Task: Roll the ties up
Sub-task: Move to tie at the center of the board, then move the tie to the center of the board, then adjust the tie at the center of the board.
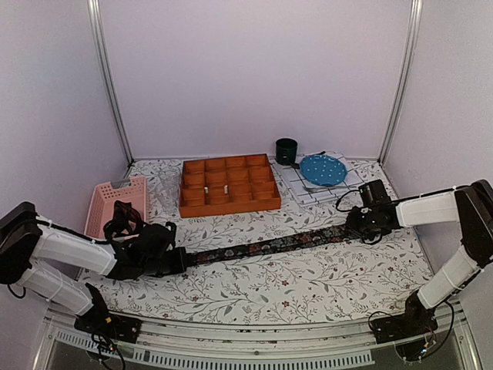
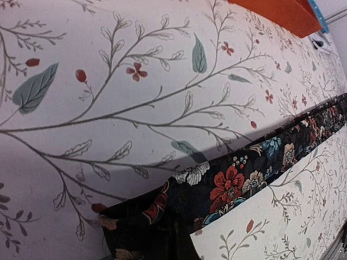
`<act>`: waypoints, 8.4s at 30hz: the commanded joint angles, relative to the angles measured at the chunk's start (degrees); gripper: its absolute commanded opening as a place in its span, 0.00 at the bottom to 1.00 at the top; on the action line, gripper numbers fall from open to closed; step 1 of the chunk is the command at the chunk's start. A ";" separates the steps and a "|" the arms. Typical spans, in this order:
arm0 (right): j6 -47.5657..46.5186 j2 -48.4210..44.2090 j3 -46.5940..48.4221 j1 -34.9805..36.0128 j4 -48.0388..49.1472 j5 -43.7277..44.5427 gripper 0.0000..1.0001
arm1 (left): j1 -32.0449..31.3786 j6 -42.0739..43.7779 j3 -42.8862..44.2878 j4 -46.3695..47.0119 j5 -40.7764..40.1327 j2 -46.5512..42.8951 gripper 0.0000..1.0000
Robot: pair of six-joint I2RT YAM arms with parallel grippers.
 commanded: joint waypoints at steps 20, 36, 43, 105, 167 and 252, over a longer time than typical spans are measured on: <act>-4.47 -16.24 -8.11 -11.19 -4.82 -5.55 0.31 | 2.42 13.51 10.69 6.74 8.20 20.88 0.00; -3.85 -10.43 6.10 15.48 -1.74 -3.33 0.43 | 1.67 19.18 12.06 2.89 13.28 9.83 0.48; -1.64 3.56 12.14 19.48 3.93 -4.06 0.35 | 0.78 17.88 12.38 -1.51 10.58 2.04 0.67; 4.03 -24.78 4.54 23.28 -2.77 11.59 0.60 | -2.68 15.70 14.39 -5.65 -9.89 -8.81 0.85; 7.29 16.22 2.24 27.68 15.61 0.17 0.57 | 6.30 6.41 5.77 -10.37 -5.67 -11.12 0.89; 1.29 5.27 12.87 32.58 14.73 -6.91 0.52 | 11.46 10.08 -3.02 24.60 21.26 6.32 0.00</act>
